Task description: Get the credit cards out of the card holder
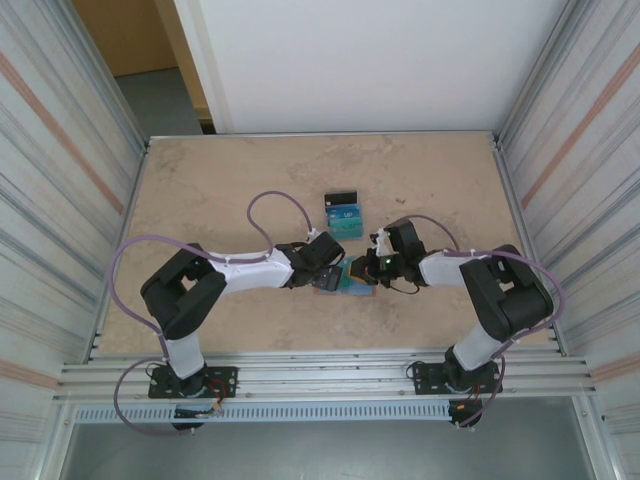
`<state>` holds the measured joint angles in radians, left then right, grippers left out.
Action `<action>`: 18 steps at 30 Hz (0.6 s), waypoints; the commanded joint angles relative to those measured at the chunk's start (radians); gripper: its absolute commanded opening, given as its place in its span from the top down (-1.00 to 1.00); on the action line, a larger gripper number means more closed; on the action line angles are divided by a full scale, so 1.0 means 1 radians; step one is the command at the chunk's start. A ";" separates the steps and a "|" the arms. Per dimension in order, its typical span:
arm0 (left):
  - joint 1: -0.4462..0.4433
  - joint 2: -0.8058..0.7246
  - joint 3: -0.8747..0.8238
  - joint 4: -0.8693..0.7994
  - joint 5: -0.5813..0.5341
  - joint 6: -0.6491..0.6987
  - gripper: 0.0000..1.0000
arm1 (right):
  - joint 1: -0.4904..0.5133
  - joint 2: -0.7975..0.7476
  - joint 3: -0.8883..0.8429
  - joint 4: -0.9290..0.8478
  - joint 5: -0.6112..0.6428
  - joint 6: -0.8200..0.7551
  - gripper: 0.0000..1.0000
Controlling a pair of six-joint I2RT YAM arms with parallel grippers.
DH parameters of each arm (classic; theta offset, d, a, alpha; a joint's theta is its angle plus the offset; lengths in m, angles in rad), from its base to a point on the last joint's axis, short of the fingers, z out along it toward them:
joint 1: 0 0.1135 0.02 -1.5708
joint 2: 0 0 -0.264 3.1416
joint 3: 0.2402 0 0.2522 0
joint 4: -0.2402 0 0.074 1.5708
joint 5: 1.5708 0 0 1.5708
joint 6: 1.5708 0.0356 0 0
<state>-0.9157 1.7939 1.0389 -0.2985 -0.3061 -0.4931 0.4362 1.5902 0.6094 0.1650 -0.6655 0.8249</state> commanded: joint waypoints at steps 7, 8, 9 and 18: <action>0.008 -0.124 -0.014 -0.027 -0.013 0.070 -0.97 | -0.025 -0.165 0.094 -0.358 0.195 -0.224 0.92; 0.007 -0.142 -0.014 -0.027 -0.019 0.085 -0.97 | -0.025 -0.179 0.108 -0.387 0.207 -0.249 0.92; 0.006 -0.162 -0.014 -0.027 -0.023 0.103 -0.97 | -0.023 -0.193 0.116 -0.406 0.214 -0.269 0.93; 0.041 -0.411 -0.049 0.053 0.157 0.408 -0.97 | 0.034 -0.353 0.174 -0.505 0.188 -0.500 0.94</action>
<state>-0.8886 1.4544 1.0096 -0.2832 -0.2493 -0.2409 0.4416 1.2850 0.7429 -0.2653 -0.4717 0.4557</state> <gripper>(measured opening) 0.986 0.057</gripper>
